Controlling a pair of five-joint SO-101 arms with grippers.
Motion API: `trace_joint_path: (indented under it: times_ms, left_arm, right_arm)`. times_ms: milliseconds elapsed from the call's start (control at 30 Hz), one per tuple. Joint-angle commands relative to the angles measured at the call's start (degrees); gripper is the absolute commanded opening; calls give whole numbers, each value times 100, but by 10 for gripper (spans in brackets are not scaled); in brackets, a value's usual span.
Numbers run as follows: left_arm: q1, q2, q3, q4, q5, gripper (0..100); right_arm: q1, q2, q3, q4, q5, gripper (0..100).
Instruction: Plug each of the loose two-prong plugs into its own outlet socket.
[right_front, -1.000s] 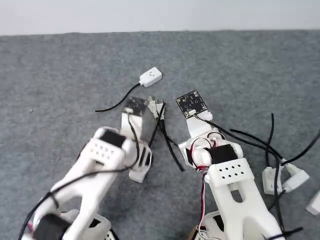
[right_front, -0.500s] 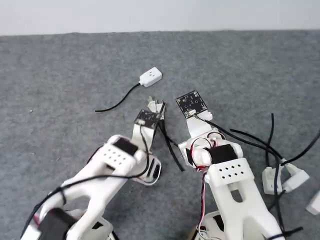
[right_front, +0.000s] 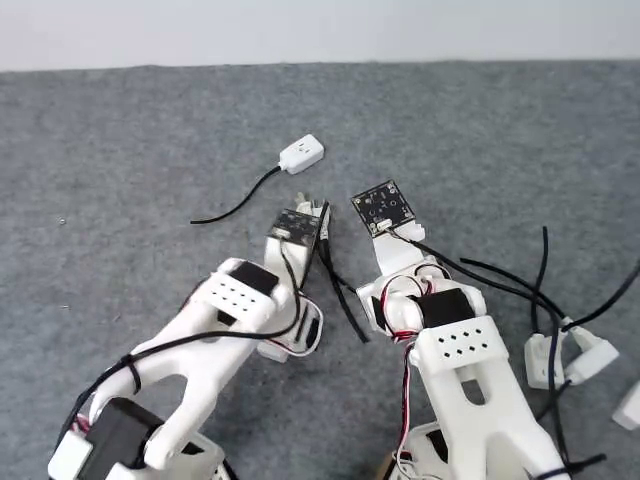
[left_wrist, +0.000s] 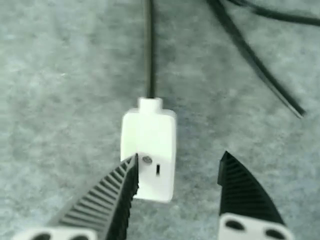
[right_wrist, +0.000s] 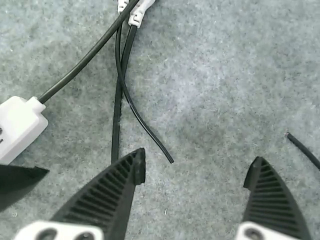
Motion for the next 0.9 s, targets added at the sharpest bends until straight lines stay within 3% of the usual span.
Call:
trace_joint_path:
  times_ms: [0, 167, 600, 667, 800, 867]
  left_arm:
    - [-545, 352, 75, -97, -26, 251]
    - [-949, 378, 75, -88, -413, 250]
    - [-1363, 290, -338, -26, -589, 250]
    - [-1275, 53, -453, 220, -1011, 220]
    - [-1116, -967, -409, 308, -1565, 63]
    - [-1116, -1547, -268, 308, -1644, 57]
  right_arm:
    - [48, -145, -79, -110, -26, 318]
    - [48, -145, -79, -110, -26, 318]
    - [31, -145, -62, -110, -26, 318]
    - [31, -145, -62, -110, -26, 318]
    - [31, -145, -62, -110, -26, 318]
    - [31, -145, -62, -110, -26, 318]
